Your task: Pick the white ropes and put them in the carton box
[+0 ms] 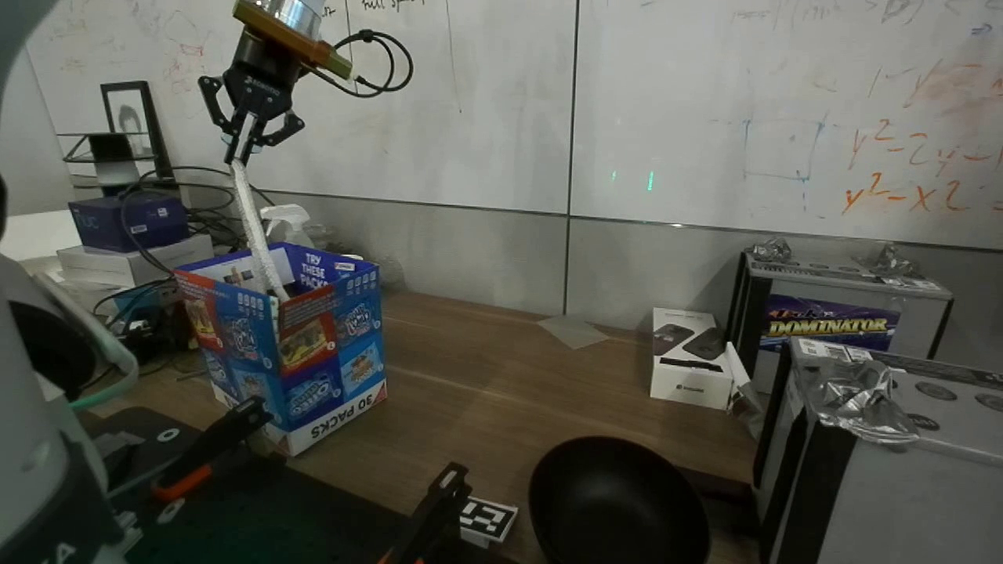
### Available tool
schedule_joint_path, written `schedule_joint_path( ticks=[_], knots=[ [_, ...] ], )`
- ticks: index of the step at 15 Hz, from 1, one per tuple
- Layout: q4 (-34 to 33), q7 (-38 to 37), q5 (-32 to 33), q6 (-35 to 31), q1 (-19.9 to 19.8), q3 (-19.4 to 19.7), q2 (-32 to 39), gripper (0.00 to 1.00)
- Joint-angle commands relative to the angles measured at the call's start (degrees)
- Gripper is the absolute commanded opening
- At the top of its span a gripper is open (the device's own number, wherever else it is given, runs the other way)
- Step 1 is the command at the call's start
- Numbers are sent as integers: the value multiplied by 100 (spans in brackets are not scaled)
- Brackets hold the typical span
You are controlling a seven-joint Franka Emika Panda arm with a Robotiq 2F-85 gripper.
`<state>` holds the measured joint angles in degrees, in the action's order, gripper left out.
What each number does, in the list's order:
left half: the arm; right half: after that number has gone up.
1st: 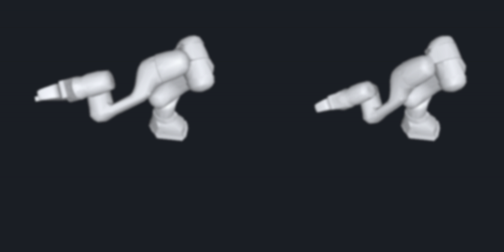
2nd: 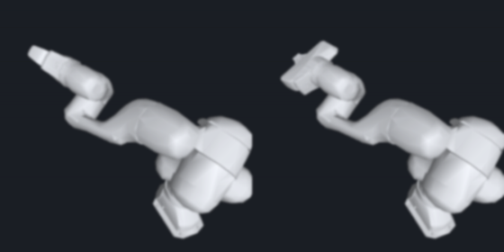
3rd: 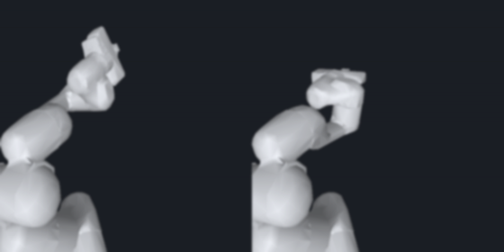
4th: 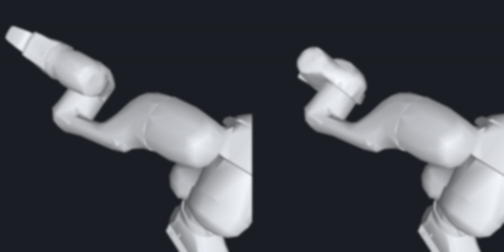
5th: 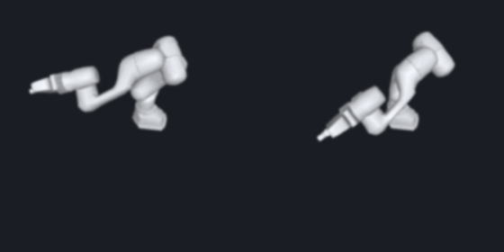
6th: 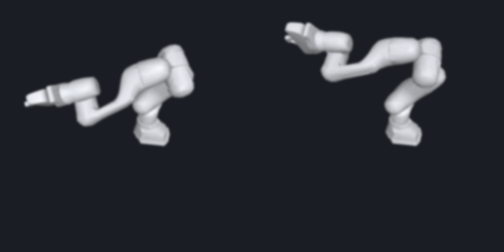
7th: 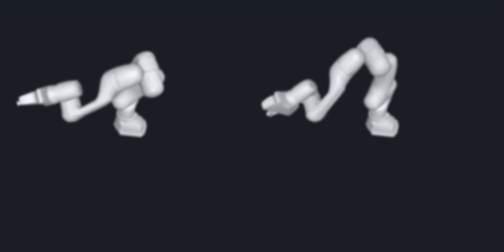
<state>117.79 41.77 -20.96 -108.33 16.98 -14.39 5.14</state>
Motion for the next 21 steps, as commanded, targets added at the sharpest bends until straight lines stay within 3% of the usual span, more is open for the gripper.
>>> schedule_joint_path(
  ticks=[1,2,10,18,21],
  knots=[
    [-115,44,-138,80,-129,-75,16,37],
    [-112,43,-138,100,-137,-76,34,38],
    [-43,55,-122,107,-231,-44,-46,98],
    [131,-88,24,61,-352,-2,-131,100],
    [265,-853,450,-99,-336,35,-269,100]
  ],
)
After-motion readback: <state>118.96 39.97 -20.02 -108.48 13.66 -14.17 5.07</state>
